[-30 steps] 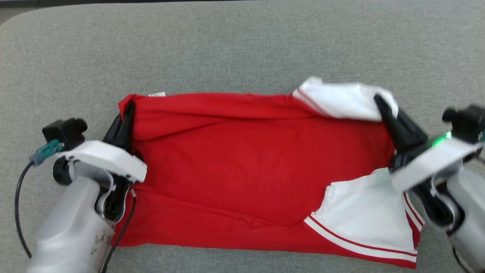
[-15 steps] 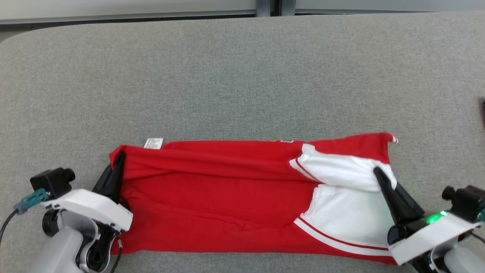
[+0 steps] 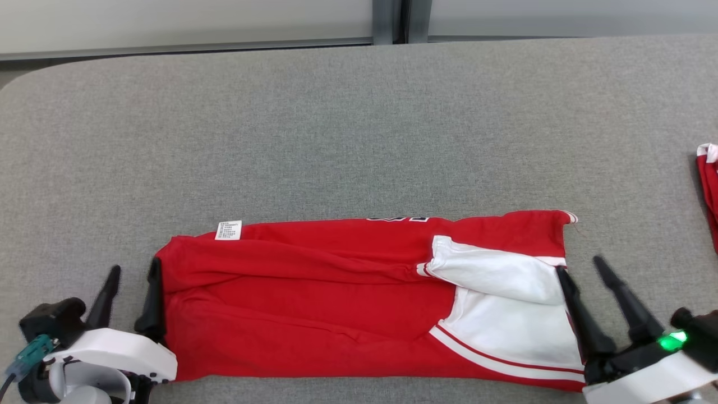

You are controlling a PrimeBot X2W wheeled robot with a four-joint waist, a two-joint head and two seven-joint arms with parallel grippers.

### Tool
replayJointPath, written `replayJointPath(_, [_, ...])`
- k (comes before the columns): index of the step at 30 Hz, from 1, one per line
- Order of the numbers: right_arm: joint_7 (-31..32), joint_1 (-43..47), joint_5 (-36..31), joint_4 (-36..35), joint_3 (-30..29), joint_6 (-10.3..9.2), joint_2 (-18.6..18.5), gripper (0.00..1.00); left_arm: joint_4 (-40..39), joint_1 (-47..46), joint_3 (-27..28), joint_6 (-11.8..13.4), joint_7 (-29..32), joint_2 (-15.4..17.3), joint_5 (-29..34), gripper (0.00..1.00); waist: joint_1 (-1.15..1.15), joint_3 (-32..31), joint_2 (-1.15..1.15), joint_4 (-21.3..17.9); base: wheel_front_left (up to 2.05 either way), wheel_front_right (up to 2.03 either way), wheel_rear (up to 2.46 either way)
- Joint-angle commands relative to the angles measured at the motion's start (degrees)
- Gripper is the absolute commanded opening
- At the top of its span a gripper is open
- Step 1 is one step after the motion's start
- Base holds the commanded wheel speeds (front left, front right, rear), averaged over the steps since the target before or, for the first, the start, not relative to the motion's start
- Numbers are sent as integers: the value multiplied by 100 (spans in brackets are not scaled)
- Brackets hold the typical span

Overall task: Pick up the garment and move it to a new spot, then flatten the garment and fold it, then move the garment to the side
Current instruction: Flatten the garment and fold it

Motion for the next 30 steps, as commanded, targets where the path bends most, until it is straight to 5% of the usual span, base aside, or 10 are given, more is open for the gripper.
replayJointPath(1, [-76, 85, -254, -197, -251, 0, 97, 100, -230, 91, 154, 158, -56, -4, 212, 100, 0, -66, 0, -4, 0, 0, 0])
replayJointPath(6, [51, 268, -983, -725, -1020, 0, 562, 100, -1223, 421, 687, 494, -72, -255, 1105, 100, 0, -250, 0, 16, 0, 0, 0])
replayJointPath(15, [459, 497, -1639, -968, -1618, 0, 1015, 100, -2047, 840, 742, 615, -75, -522, 2162, 100, 0, -604, 0, -26, 0, 0, 0])
replayJointPath(30, [562, 665, -1751, -874, -1696, 0, 1224, 100, -1954, 1037, 571, 692, -13, -503, 2274, 100, 0, -794, 0, -90, 0, 0, 0])
